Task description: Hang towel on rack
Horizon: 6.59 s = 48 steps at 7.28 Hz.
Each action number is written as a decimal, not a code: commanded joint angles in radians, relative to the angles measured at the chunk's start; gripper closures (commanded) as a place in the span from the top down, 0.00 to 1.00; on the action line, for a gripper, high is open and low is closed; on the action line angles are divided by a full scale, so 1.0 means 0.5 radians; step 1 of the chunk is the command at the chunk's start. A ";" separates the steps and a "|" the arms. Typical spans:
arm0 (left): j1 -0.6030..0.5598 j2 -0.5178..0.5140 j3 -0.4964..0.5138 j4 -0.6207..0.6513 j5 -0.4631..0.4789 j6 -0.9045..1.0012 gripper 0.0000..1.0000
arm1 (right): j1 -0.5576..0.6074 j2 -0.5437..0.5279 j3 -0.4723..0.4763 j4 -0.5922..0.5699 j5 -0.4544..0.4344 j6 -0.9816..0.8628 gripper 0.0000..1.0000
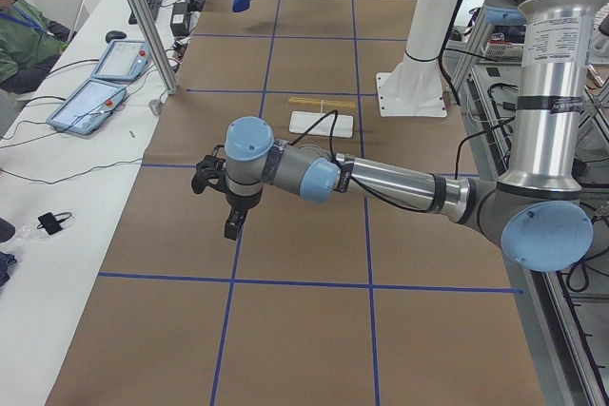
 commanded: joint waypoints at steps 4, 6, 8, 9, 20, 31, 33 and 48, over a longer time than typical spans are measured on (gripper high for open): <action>0.185 -0.236 0.014 -0.375 -0.164 -0.471 0.99 | -0.815 0.431 0.477 0.035 -0.668 1.465 0.00; 0.384 -0.497 0.024 -0.381 -0.322 -1.141 0.99 | -1.036 0.578 0.496 0.142 -0.892 1.825 0.00; 0.611 -0.752 0.027 -0.387 -0.415 -1.774 0.99 | -1.273 0.600 0.609 0.223 -1.199 1.940 0.00; 0.685 -0.871 0.057 -0.390 -0.416 -2.011 0.99 | -1.356 0.628 0.652 0.226 -1.297 1.976 0.00; 1.173 -1.170 0.152 -0.771 -0.388 -2.768 0.80 | -1.749 0.877 0.667 0.223 -1.848 2.032 0.00; 1.170 -1.164 0.174 -0.789 -0.391 -2.750 0.60 | -1.811 0.843 0.738 0.220 -1.903 2.020 0.00; 1.170 -1.155 0.223 -0.902 -0.391 -2.756 0.59 | -1.811 0.846 0.741 0.223 -1.903 2.017 0.00; 1.173 -1.155 0.134 -0.927 -0.416 -2.890 0.97 | -1.789 0.686 0.901 0.223 -1.921 2.004 0.00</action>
